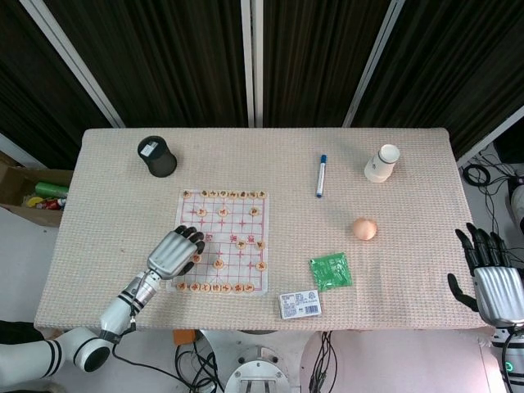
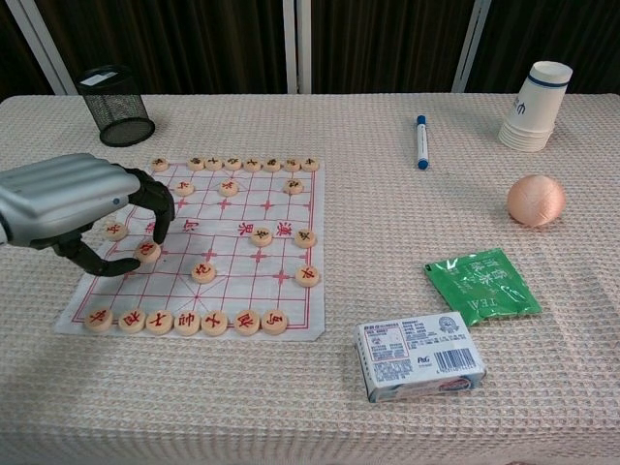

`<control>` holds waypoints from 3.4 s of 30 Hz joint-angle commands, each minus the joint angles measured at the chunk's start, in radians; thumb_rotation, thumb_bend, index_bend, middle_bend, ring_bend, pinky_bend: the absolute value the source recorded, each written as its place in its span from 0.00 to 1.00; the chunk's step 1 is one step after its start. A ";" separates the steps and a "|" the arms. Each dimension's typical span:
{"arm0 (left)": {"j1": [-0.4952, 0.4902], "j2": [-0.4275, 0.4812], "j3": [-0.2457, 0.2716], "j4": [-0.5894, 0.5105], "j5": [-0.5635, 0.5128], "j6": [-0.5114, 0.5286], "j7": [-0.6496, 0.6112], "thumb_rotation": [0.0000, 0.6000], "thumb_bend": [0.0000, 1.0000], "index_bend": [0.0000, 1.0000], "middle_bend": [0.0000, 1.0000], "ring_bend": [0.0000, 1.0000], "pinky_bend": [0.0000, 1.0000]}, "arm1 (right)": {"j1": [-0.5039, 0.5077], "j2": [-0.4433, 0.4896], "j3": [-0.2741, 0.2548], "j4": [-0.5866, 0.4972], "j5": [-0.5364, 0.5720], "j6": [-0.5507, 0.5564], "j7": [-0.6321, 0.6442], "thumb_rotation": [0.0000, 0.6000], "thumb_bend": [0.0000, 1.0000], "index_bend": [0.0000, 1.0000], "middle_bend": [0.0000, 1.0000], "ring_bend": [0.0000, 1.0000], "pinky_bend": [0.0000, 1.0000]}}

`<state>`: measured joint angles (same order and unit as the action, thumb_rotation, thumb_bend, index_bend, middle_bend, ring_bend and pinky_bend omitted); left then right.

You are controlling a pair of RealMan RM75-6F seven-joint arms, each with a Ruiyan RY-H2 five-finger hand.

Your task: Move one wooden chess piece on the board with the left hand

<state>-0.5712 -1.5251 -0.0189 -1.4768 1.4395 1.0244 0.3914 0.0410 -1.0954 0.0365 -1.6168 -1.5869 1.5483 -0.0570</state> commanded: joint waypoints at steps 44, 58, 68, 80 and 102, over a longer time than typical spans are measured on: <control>-0.116 -0.089 -0.083 0.248 -0.168 -0.121 -0.051 1.00 0.34 0.52 0.29 0.23 0.28 | -0.008 -0.001 0.007 0.006 0.012 0.007 0.004 1.00 0.34 0.01 0.00 0.00 0.04; -0.123 -0.096 -0.076 0.265 -0.173 -0.126 -0.059 1.00 0.34 0.44 0.29 0.23 0.28 | -0.007 -0.001 0.009 0.006 0.015 0.005 0.006 1.00 0.34 0.01 0.00 0.00 0.04; -0.114 -0.073 -0.073 0.237 -0.180 -0.105 -0.037 1.00 0.34 0.34 0.29 0.23 0.28 | -0.009 0.002 0.007 0.005 0.011 0.008 0.011 1.00 0.34 0.01 0.00 0.00 0.04; 0.070 0.112 0.020 -0.009 0.012 0.263 -0.004 0.99 0.29 0.31 0.29 0.23 0.28 | -0.011 0.003 0.005 0.005 0.004 0.013 0.013 1.00 0.34 0.01 0.00 0.00 0.04; 0.429 0.163 0.188 0.130 0.225 0.652 -0.179 0.16 0.16 0.12 0.12 0.08 0.22 | -0.002 -0.028 -0.008 0.000 0.002 -0.018 -0.099 1.00 0.34 0.00 0.00 0.00 0.00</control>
